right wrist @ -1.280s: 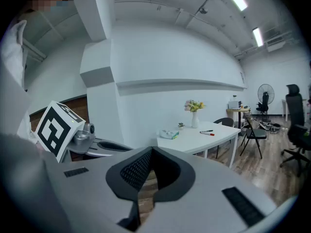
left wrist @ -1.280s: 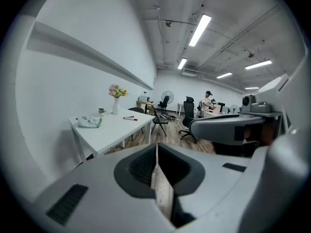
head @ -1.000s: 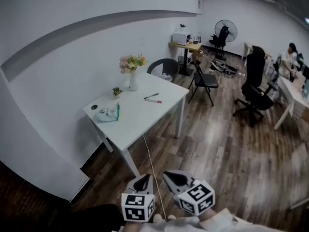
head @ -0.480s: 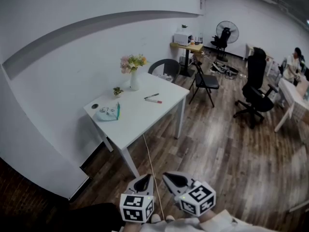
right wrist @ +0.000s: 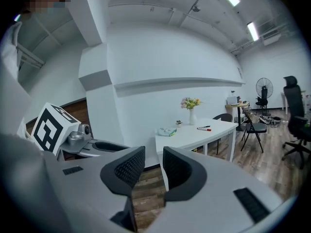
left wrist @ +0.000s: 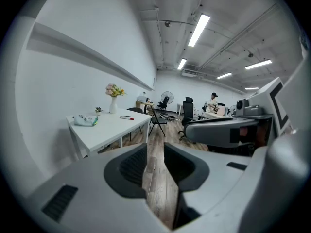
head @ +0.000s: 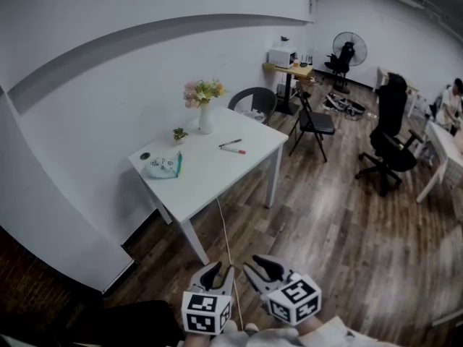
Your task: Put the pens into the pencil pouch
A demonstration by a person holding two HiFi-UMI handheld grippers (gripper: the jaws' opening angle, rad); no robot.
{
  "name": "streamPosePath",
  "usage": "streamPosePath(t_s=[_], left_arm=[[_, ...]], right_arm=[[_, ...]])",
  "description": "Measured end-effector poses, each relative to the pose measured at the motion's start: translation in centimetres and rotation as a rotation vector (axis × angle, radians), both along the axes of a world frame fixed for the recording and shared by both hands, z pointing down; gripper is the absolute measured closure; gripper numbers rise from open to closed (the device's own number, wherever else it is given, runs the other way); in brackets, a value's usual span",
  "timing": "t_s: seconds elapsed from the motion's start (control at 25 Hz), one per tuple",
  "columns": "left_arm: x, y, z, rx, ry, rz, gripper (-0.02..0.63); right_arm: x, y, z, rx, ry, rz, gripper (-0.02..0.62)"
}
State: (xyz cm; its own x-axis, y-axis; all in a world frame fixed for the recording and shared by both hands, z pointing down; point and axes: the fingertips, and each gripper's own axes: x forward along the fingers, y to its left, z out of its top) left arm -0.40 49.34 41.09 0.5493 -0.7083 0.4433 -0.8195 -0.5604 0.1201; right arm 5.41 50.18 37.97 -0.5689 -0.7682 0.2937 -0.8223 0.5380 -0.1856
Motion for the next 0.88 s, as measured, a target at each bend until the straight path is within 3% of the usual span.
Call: streamPosePath(t_s=[0.48, 0.68, 0.88], left_arm=[[-0.5, -0.3, 2.9, -0.073, -0.014, -0.051, 0.500], [-0.1, -4.2, 3.7, -0.085, -0.001, -0.029, 0.500], [-0.8, -11.1, 3.4, -0.076, 0.012, -0.002, 0.500]], right_arm=[[1.1, -0.9, 2.8, -0.070, -0.023, 0.008, 0.503], [1.5, -4.3, 3.4, -0.081, -0.022, 0.032, 0.503], [1.0, -10.8, 3.4, -0.072, -0.009, 0.055, 0.503]])
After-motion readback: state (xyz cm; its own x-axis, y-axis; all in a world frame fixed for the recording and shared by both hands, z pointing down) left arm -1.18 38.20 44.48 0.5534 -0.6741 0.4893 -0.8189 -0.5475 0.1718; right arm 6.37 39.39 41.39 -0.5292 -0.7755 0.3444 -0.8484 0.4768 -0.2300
